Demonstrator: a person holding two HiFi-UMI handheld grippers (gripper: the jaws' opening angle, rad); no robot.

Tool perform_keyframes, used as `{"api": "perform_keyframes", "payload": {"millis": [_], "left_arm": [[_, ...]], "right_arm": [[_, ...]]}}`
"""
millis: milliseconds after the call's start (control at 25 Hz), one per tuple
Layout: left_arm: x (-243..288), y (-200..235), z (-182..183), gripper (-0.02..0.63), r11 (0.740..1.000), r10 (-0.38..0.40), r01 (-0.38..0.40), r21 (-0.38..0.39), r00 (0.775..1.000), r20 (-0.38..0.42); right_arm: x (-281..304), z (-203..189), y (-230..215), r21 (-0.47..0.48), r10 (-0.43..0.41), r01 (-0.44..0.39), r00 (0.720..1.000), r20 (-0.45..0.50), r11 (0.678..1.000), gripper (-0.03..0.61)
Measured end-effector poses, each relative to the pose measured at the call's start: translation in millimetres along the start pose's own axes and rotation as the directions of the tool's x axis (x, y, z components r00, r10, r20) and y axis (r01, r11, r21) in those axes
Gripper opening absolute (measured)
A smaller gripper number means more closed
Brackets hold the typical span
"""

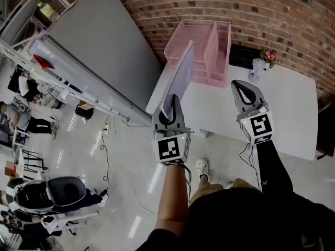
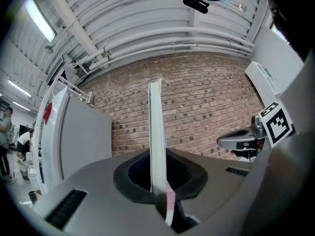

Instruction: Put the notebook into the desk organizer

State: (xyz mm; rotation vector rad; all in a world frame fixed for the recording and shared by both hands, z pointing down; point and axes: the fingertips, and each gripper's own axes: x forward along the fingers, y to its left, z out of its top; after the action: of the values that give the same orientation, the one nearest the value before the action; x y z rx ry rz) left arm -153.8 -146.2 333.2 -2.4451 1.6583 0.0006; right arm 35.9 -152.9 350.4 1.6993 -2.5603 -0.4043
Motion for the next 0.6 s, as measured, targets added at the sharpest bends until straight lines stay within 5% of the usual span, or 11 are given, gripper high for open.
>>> {"api": "perform_keyframes", "payload": {"millis": [600], "left_arm": [[111,62,0,0.038,0.984,-0.175,0.177,-0.035,0.983,0.048]], "right_arm": [[90,8,-15,-0.043,-0.167,0.166,0.985,-0.036,0.985,0.02]]}}
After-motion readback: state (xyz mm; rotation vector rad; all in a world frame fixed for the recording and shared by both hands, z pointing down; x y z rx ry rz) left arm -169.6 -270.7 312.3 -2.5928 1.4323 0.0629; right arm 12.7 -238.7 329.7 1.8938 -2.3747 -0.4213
